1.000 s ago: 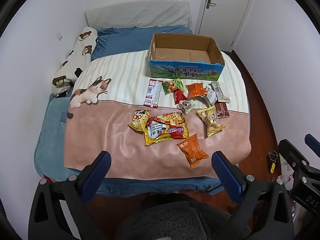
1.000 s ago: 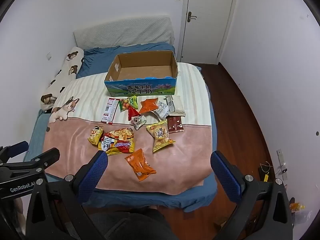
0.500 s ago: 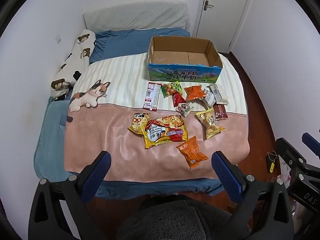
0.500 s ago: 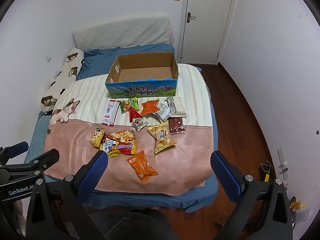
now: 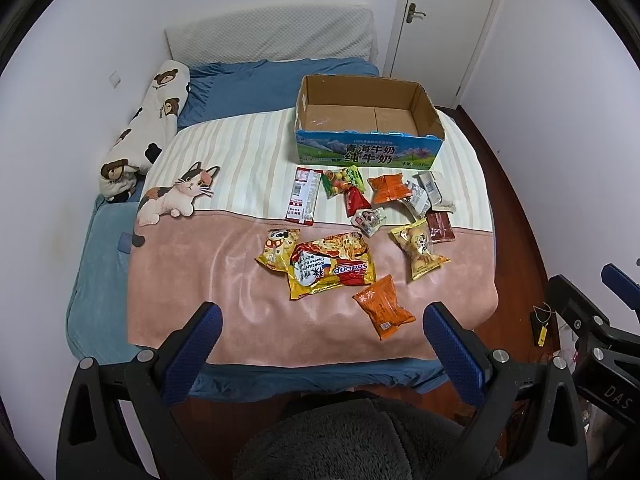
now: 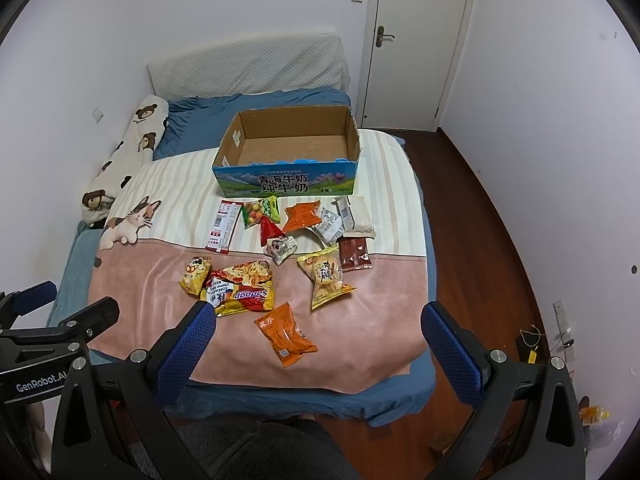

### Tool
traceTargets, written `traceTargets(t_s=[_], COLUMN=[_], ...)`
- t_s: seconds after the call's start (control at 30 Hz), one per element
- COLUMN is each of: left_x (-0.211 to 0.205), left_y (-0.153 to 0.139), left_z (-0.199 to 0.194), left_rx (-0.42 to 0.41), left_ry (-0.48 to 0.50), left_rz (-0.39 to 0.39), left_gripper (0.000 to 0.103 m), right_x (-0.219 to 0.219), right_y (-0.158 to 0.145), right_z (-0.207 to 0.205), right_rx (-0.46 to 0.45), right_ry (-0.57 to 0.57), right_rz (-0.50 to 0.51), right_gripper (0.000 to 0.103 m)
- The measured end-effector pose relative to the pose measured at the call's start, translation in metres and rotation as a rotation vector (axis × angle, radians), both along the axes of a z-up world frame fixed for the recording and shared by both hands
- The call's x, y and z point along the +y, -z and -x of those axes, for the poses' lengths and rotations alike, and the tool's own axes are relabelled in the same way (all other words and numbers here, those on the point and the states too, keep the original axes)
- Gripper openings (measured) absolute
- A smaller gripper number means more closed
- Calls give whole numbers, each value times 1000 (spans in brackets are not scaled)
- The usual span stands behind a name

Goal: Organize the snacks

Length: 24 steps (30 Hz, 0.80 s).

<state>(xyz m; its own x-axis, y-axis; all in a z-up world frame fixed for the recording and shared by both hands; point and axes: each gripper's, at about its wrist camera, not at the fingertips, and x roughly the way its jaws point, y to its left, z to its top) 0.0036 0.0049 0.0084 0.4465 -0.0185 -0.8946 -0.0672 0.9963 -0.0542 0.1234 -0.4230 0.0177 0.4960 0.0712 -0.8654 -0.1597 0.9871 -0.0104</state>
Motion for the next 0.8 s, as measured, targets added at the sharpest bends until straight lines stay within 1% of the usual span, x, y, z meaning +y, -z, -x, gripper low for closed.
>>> traceTargets(t_s=[0.8], left_x=[6], left_y=[-2], left_z=[5], left_rx=[-10], left_ry=[3], left_rz=[-2], left_gripper=[103], right_x=[8], right_y=[-5], right_z=[4], right_rx=[-7], right_ry=[-4], right_rz=[2], right_gripper=[103])
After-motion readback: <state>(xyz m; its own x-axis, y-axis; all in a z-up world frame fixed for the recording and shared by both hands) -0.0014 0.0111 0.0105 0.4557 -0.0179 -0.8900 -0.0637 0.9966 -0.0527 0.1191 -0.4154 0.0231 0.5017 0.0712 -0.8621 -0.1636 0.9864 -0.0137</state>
